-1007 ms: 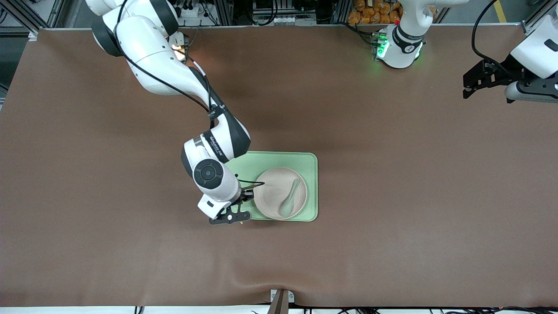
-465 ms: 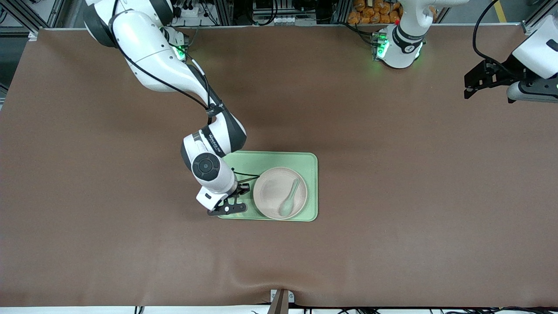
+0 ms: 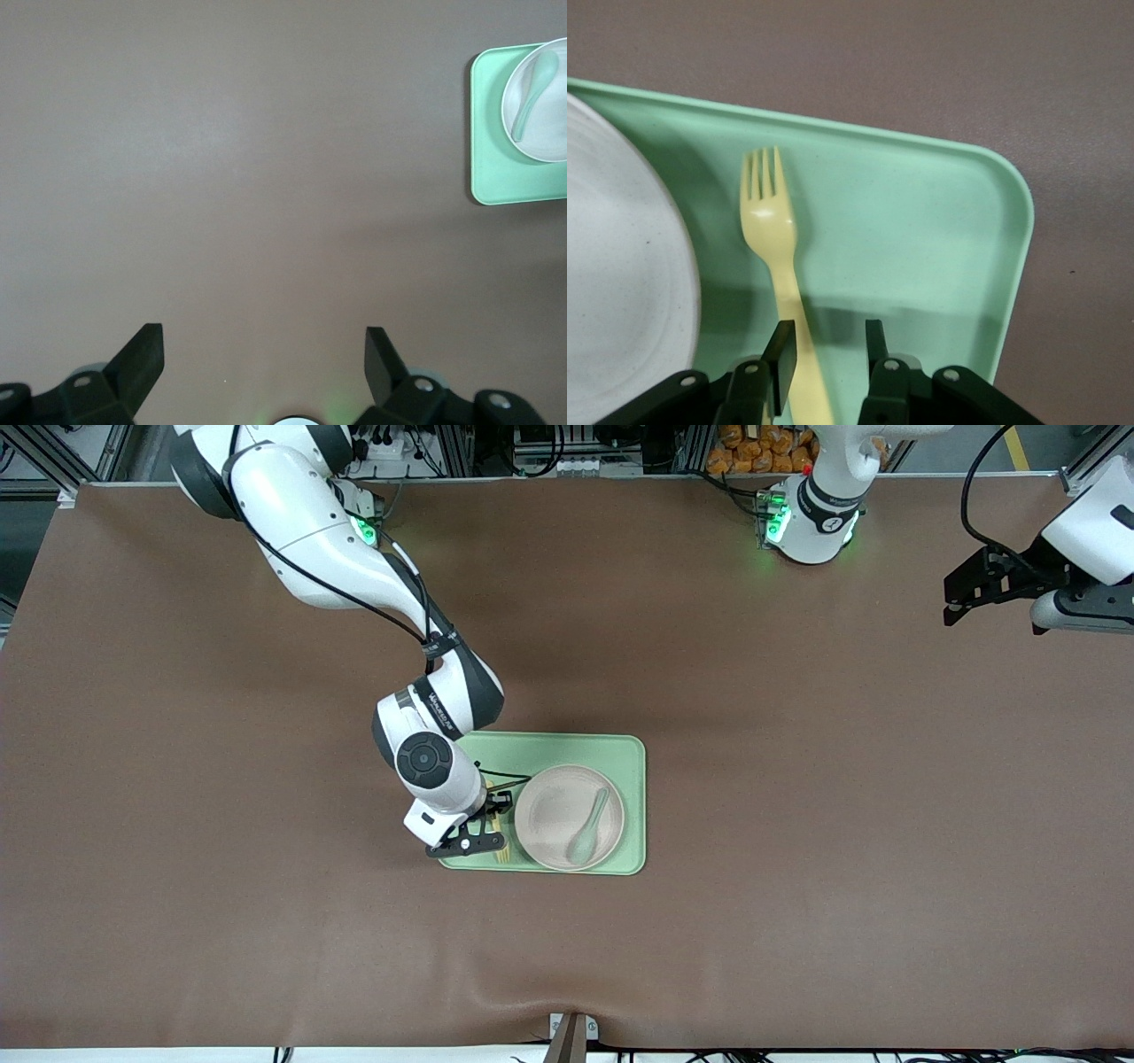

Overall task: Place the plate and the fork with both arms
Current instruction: 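Lower the fork onto the tray beside the plate and open the right gripper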

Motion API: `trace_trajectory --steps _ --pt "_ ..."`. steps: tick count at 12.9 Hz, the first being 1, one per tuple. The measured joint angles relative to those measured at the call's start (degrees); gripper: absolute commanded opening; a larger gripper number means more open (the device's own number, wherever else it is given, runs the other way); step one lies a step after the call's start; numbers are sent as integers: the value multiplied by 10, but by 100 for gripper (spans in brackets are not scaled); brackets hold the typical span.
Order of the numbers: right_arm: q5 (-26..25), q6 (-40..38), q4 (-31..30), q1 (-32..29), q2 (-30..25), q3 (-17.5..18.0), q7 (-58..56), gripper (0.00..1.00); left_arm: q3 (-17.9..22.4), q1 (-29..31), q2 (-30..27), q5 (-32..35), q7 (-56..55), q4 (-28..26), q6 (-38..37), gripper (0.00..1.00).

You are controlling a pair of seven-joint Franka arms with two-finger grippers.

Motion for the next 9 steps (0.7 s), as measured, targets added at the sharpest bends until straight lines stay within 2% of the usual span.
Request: trace_trajectory --steps 3,6,9 --pt "1 1 1 -2 -3 0 0 90 0 0 0 0 0 0 0 100" --pt "2 -19 16 -4 -18 -2 0 100 0 0 0 0 0 0 0 100" --pt "3 -51 40 -21 -42 -4 0 100 0 0 0 0 0 0 0 100"
